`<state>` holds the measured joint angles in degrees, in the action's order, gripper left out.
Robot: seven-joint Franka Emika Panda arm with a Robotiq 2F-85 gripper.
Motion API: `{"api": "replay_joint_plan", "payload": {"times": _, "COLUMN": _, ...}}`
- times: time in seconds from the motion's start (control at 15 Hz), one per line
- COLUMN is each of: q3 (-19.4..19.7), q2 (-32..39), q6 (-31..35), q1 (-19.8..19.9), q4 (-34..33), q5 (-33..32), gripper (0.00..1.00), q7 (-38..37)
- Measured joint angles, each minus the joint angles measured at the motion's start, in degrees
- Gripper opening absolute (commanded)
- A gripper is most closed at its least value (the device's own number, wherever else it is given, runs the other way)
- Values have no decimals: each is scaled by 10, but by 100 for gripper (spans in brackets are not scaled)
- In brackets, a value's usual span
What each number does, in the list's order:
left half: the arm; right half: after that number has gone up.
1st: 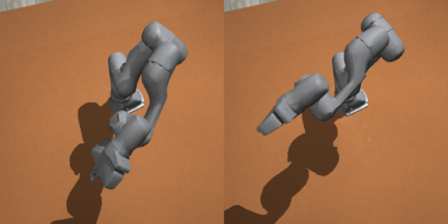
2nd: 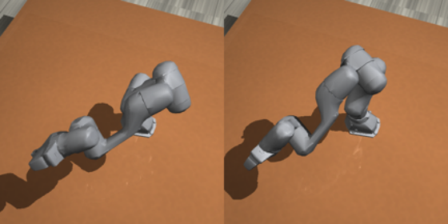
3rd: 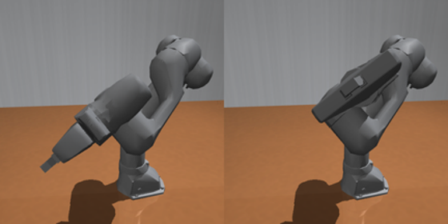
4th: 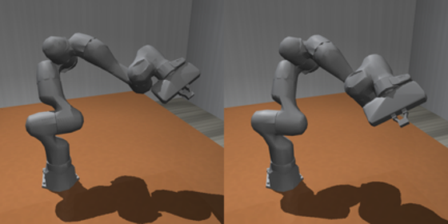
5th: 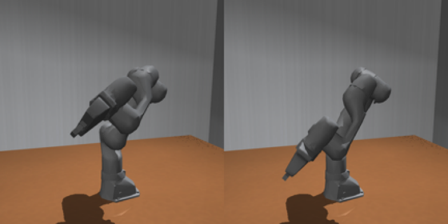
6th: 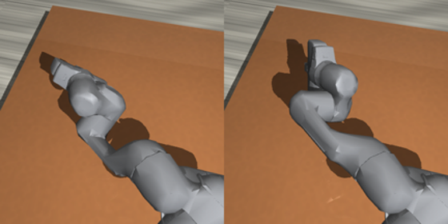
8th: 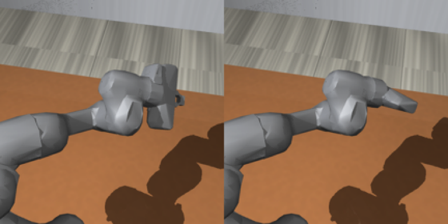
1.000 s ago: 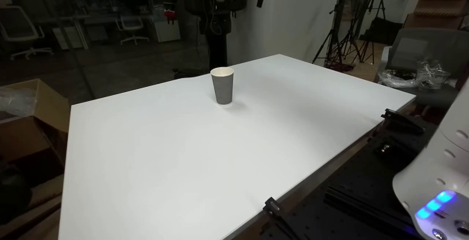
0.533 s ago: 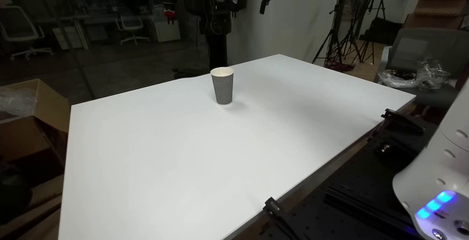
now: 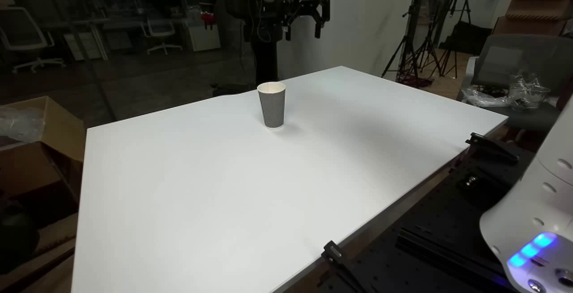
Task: Move the brown coffee cup to the center of the table
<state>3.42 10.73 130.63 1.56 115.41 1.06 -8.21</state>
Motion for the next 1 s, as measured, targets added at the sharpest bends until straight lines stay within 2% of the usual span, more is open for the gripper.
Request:
{"api": "replay_joint_plan", "payload": {"times": 0.27, "q3": -3, "q2": 74, "q6": 0, "q1": -13, "q4": -52, "q5": -26, "gripper": 100, "q7": 0}}
{"api": "replay_joint_plan", "payload": {"times": 0.6, "q3": -10, "q2": 157, "q6": -3, "q1": -48, "q4": -128, "q5": -57, "gripper": 100, "q7": 0}}
{"api": "replay_joint_plan", "payload": {"times": 1.0, "q3": -16, "q2": 207, "q6": -11, "q1": -58, "q4": -181, "q5": -57, "gripper": 100, "q7": 5}}
